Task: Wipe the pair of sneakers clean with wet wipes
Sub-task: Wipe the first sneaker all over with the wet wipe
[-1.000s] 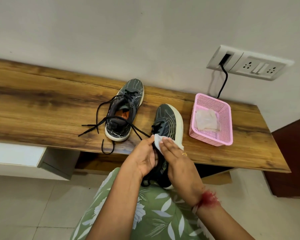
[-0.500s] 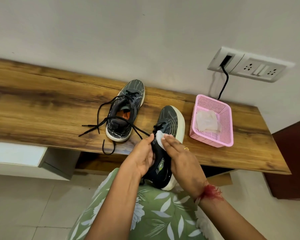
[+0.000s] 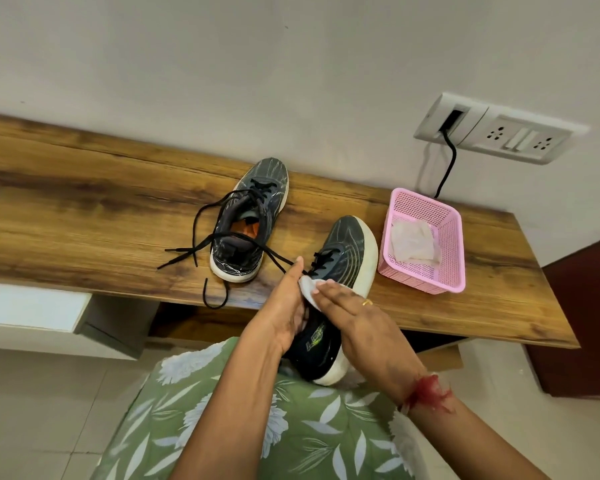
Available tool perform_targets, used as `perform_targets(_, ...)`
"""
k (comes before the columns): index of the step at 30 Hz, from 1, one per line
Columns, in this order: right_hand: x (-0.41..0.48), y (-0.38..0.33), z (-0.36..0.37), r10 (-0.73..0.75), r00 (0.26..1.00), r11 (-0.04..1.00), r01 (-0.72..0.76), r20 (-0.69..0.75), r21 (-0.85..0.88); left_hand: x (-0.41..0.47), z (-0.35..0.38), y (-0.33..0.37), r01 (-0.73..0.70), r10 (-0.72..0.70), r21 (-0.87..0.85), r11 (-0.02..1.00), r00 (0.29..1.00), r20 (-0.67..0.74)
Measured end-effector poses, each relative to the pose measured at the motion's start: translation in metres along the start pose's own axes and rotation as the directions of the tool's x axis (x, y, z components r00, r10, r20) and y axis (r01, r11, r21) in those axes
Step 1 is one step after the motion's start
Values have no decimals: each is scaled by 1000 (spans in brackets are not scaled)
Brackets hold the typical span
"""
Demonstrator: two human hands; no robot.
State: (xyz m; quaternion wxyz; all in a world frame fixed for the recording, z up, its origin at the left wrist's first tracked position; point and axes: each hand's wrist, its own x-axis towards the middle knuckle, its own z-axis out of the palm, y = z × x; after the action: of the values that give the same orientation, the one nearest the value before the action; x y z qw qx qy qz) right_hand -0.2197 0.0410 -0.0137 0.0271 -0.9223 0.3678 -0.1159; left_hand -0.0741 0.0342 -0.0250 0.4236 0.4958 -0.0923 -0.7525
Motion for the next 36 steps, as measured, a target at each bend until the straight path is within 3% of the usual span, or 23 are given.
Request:
perform_targets(3, 8, 12, -4, 180, 982, 983, -178, -63, 39, -5, 2, -1, -2, -1, 99, 995, 999, 32)
perform_targets(8, -1, -6, -2, -35, 999, 999, 35, 0, -3, -3, -1, 2, -3, 3, 96, 995, 1000, -3)
perform_targets(12, 9, 15, -7, 194, 981, 980, -192, -32, 47, -5, 1, -1, -27, 19, 178, 984, 999, 49)
perform_targets(14, 10, 9, -8, 156, 987, 987, -155, -27, 50, -5, 1, -1, -36, 30, 193, 981, 999, 36)
perform_targets(17, 0, -7, -6, -29, 999, 999, 29, 22, 21, -4, -1, 3, -32, 30, 168, 985, 999, 12)
perform_targets(23, 14, 19, -8, 199, 980, 978, -198, -11, 61, 0, 2, -2, -51, 44, 239, 970, 998, 34)
perform_targets(28, 5, 6, -10, -15, 995, 1000, 17, 96, -23, 3, -3, -2, -53, 53, 255, 965, 999, 7)
perform_targets(33, 20, 40, -12, 187, 976, 980, -177, 113, -92, 0, -2, -2, -48, 47, 278, 959, 999, 13)
perform_targets(36, 13, 20, -8, 108, 980, 994, -111, 170, 8, 1, -4, -1, -47, 52, 257, 965, 999, -15)
